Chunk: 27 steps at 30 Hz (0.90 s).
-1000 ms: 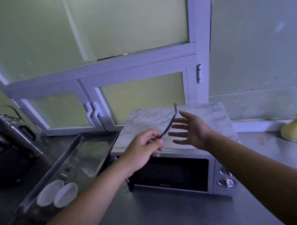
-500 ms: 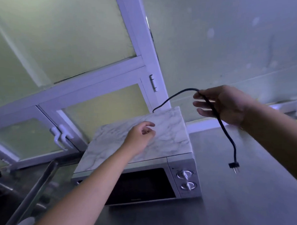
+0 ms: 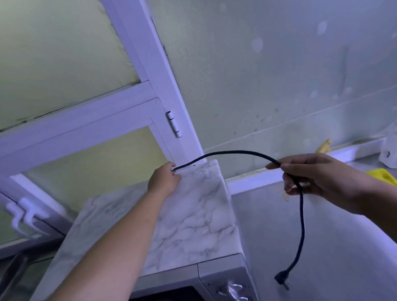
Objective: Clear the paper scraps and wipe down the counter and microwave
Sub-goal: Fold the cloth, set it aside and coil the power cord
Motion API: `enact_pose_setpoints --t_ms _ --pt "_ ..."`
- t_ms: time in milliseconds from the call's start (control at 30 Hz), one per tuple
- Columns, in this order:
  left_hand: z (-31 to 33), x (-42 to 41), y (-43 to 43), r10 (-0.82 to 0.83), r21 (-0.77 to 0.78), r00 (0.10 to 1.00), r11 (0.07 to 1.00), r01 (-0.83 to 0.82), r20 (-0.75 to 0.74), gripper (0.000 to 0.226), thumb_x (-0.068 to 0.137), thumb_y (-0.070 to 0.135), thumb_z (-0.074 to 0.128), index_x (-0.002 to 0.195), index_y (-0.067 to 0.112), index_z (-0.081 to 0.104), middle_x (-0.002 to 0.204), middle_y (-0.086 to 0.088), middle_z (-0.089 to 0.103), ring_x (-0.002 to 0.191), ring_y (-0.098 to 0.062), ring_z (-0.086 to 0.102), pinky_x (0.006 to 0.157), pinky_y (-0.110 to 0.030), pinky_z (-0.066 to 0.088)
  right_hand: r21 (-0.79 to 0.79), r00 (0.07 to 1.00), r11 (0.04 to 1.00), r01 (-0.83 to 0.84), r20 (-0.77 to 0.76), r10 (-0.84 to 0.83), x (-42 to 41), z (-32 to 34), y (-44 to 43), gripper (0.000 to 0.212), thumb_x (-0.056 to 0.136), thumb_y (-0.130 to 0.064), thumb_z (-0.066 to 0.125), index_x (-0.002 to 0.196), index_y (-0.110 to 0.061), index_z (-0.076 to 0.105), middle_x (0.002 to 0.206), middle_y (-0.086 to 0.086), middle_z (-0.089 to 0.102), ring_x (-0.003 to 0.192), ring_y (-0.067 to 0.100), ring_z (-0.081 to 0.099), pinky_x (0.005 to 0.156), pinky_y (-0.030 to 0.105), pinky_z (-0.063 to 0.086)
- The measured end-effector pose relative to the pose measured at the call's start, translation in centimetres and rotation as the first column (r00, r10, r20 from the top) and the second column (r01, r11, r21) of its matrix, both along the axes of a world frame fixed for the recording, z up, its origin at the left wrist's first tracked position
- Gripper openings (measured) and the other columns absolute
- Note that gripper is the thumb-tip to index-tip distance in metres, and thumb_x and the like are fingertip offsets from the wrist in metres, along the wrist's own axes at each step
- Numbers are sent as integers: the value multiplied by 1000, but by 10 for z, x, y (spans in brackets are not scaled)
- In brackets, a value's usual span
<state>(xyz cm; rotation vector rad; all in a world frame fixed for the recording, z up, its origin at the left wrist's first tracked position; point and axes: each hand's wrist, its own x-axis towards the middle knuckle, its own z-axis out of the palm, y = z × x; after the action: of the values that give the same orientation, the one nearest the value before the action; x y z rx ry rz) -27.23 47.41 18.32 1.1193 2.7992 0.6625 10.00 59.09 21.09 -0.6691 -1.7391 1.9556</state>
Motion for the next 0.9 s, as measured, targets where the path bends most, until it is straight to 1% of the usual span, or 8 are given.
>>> enact_pose_setpoints --t_ms 133,233,300,467,633,733,767,900 --pt "1 -14 35 -15 -47 969 999 3 -248 18 93 17 55 85 8 69 88 -15 68 86 -35 63 64 -36 46 -11 995 996 91 37 -90 -5 -29 25 24 98 -18 56 104 -19 79 72 7 59 71 18 63 72 29 57" --pt "11 -12 71 -104 -97 926 993 74 -363 27 97 18 49 72 9 52 78 -15 60 85 -37 59 58 -34 34 -9 986 986 164 40 -164 -4 -55 35 24 99 -19 55 102 -22 79 72 6 62 71 14 62 80 34 55" --pt "24 -2 105 -206 -162 892 975 152 -402 28 99 18 47 72 11 52 79 -15 58 86 -38 59 59 -34 33 -9 979 979 202 15 -202 3 -68 38 21 95 -24 59 103 -23 78 73 6 63 73 14 61 83 36 55" --pt "22 67 203 -453 -428 785 863 268 -422 19 96 12 53 102 7 70 104 -17 69 98 -37 65 67 -32 40 -114 964 959 260 -32 -265 33 -88 32 35 75 -35 69 102 -13 76 79 13 65 78 19 63 81 37 53" --pt "-33 131 193 -678 -787 700 550 278 -227 22 93 5 57 111 9 69 113 -12 69 99 -31 67 75 -34 48 -247 934 902 354 50 -353 62 -113 5 23 83 -25 65 97 -9 74 78 15 63 75 22 61 80 38 50" --pt "-58 159 156 -741 -880 669 279 385 58 36 91 3 49 123 13 63 119 -9 65 94 -28 61 77 -34 50 -269 873 831 487 167 -457 78 -130 -12 22 99 -12 55 103 2 71 71 11 58 70 23 56 78 39 50" --pt "-64 169 143 -719 -859 678 242 451 153 41 92 7 47 132 14 56 124 -9 62 101 -28 61 85 -37 52 -278 853 807 522 204 -481 85 -136 -19 23 101 -9 52 104 3 71 69 10 57 67 23 55 76 38 51" --pt "-66 214 88 -687 -641 673 391 661 275 58 100 24 45 155 25 27 151 -6 45 131 -27 48 107 -37 41 -362 810 724 586 282 -515 113 -152 -52 16 97 -6 60 109 -8 70 66 7 54 61 24 54 68 40 54"
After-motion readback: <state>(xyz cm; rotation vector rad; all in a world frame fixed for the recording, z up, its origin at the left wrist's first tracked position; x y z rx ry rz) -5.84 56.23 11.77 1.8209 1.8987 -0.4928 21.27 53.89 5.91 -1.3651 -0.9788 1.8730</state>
